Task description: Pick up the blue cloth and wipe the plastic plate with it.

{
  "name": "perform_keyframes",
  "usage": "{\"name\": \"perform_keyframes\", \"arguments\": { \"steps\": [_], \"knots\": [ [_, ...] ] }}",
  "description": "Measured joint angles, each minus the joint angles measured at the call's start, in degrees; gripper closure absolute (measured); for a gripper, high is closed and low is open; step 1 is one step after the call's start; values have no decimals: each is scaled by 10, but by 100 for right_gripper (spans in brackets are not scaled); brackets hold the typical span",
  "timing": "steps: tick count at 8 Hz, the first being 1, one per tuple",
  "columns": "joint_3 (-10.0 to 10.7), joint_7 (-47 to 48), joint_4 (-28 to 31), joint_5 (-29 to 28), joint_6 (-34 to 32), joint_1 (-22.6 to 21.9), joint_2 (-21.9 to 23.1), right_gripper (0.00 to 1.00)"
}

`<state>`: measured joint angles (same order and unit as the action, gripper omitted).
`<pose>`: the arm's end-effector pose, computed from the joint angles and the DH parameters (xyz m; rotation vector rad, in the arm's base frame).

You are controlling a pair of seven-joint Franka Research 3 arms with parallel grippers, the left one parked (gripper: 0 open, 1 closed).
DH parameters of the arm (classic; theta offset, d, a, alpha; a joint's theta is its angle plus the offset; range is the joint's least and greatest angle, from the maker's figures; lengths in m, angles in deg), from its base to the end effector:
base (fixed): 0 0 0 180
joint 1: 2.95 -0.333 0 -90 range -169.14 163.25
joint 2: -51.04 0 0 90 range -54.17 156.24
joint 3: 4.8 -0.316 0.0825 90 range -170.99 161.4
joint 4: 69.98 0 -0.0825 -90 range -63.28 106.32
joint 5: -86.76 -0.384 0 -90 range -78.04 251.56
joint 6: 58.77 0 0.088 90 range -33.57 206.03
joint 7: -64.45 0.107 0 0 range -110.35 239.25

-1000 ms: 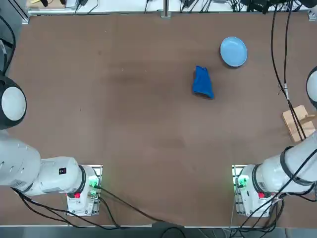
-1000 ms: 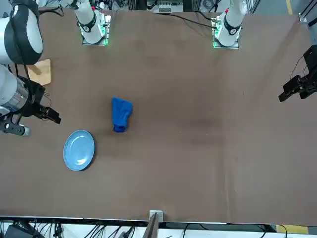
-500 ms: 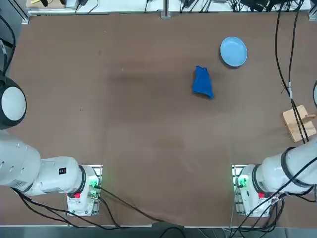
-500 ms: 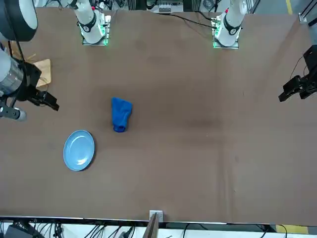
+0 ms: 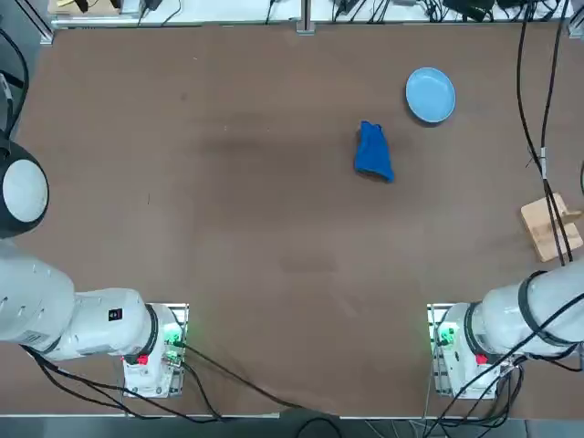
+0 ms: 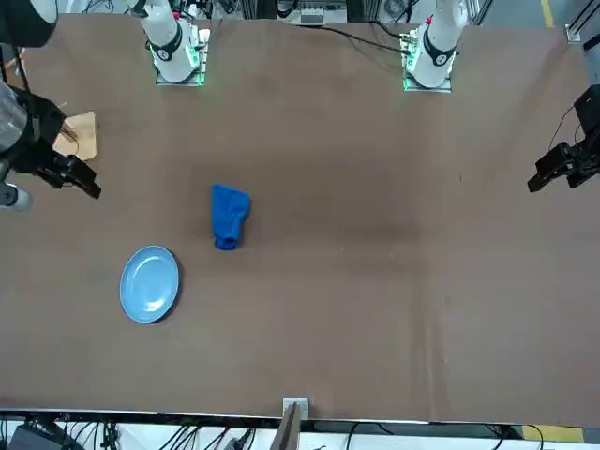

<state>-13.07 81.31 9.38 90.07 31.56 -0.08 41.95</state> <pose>0.6026 0.0431 0.6217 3.0972 -0.3152 0.0631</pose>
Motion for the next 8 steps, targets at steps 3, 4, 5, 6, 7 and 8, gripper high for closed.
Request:
{"name": "perform_keyframes", "arguments": {
  "steps": [3, 4, 5, 6, 7, 8],
  "knots": [
    [35, -33, 0, -17, -13, -8, 12, 0],
    [40, -36, 1, -20, -14, -8, 12, 0],
    [40, -36, 2, -21, -17, -9, 12, 0],
    [40, -36, 2, -22, -24, -11, 13, 0],
    [40, -36, 2, -22, -28, -14, 14, 0],
    [40, -36, 2, -23, -31, -16, 19, 0]
  ]
}}
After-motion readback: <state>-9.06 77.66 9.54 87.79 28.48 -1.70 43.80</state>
